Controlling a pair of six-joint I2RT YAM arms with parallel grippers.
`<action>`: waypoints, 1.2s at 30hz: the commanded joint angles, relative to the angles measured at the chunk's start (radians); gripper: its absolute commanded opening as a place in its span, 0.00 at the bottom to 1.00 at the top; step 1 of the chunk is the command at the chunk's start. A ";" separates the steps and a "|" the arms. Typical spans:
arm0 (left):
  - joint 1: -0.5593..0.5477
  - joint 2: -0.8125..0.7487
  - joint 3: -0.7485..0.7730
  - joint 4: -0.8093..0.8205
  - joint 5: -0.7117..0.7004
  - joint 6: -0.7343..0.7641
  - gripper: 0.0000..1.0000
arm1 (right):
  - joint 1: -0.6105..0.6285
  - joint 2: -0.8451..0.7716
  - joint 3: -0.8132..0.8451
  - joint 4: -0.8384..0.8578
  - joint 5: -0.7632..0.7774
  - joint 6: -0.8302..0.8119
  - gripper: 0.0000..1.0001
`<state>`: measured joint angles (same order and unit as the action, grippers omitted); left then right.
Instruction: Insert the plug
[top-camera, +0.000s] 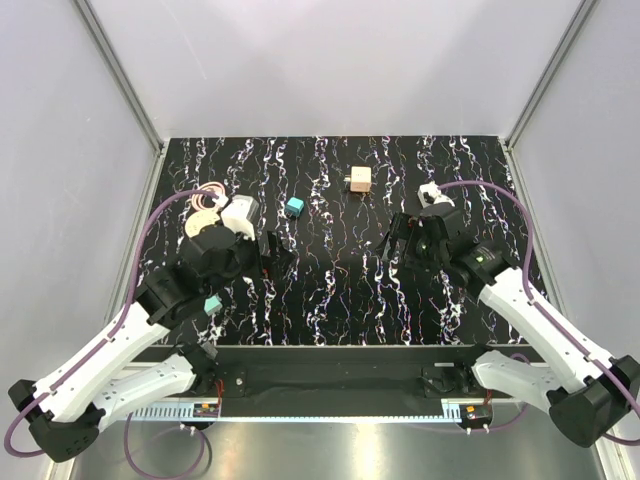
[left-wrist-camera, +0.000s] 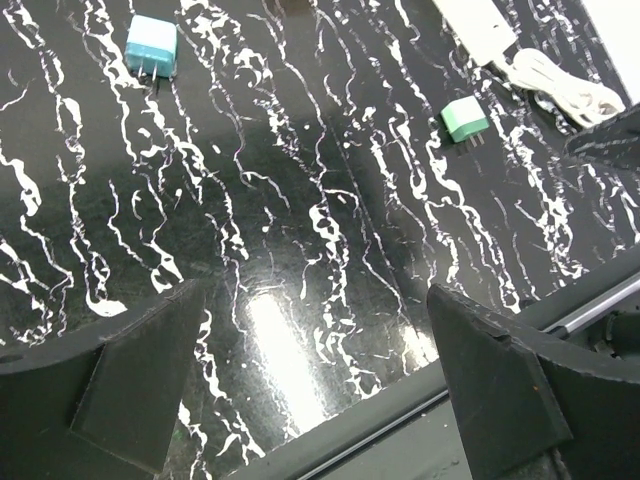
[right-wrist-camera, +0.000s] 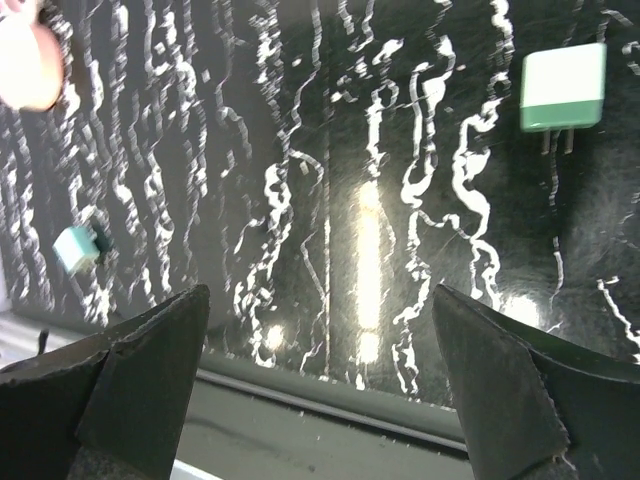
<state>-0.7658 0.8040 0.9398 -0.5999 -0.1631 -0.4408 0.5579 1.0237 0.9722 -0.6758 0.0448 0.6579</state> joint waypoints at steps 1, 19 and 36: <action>-0.001 -0.009 0.001 0.019 -0.053 0.028 0.99 | -0.004 0.051 0.029 0.041 0.096 0.016 1.00; 0.000 -0.006 -0.036 -0.014 -0.082 0.019 0.99 | -0.096 0.835 0.638 0.283 0.152 -0.465 0.97; 0.002 0.092 0.004 -0.015 0.005 -0.030 0.99 | -0.222 0.719 0.317 -0.064 0.162 -0.319 0.80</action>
<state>-0.7654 0.8768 0.9066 -0.6456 -0.1902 -0.4538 0.3550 1.7947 1.3315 -0.7166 0.2424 0.3202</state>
